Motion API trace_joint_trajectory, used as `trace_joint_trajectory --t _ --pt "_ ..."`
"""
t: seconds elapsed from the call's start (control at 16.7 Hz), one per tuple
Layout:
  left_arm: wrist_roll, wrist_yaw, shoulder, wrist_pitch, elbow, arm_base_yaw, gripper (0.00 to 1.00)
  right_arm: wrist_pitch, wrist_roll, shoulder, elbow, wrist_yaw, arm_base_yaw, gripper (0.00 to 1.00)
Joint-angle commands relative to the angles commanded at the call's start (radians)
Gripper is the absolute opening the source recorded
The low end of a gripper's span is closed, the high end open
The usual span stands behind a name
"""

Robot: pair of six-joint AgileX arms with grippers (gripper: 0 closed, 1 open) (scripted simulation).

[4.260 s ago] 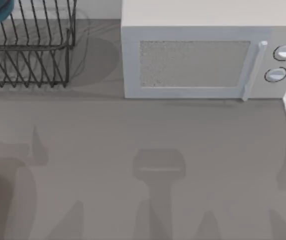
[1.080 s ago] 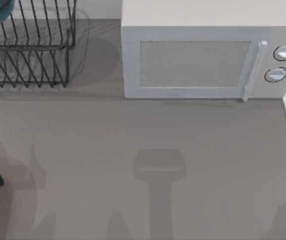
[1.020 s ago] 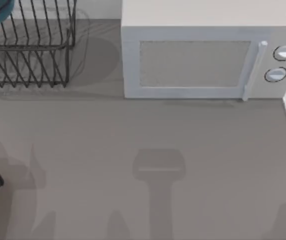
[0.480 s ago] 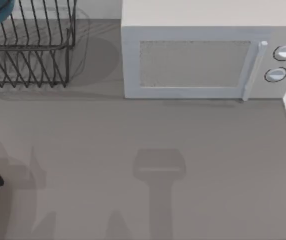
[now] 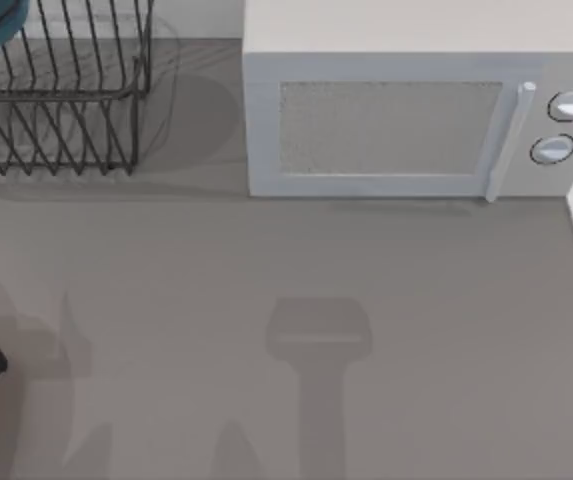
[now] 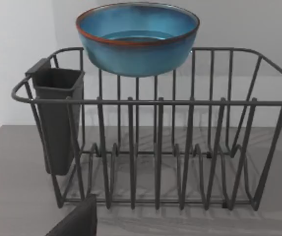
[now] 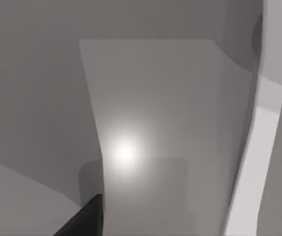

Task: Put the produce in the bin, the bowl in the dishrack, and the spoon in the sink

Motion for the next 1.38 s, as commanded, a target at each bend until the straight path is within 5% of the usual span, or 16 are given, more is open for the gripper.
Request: trace_joint_trajectory --t 0.72,1.38 --pt "0.0 0.0 0.0 0.0 0.0 0.0 1.0 0.0 0.0 0.0 0.0 0.0 0.0 0.02" --pt "0.0 0.0 0.0 0.0 0.0 0.0 1.0 -0.093 0.022 -0.088 0.05 0.024 0.01 0.0"
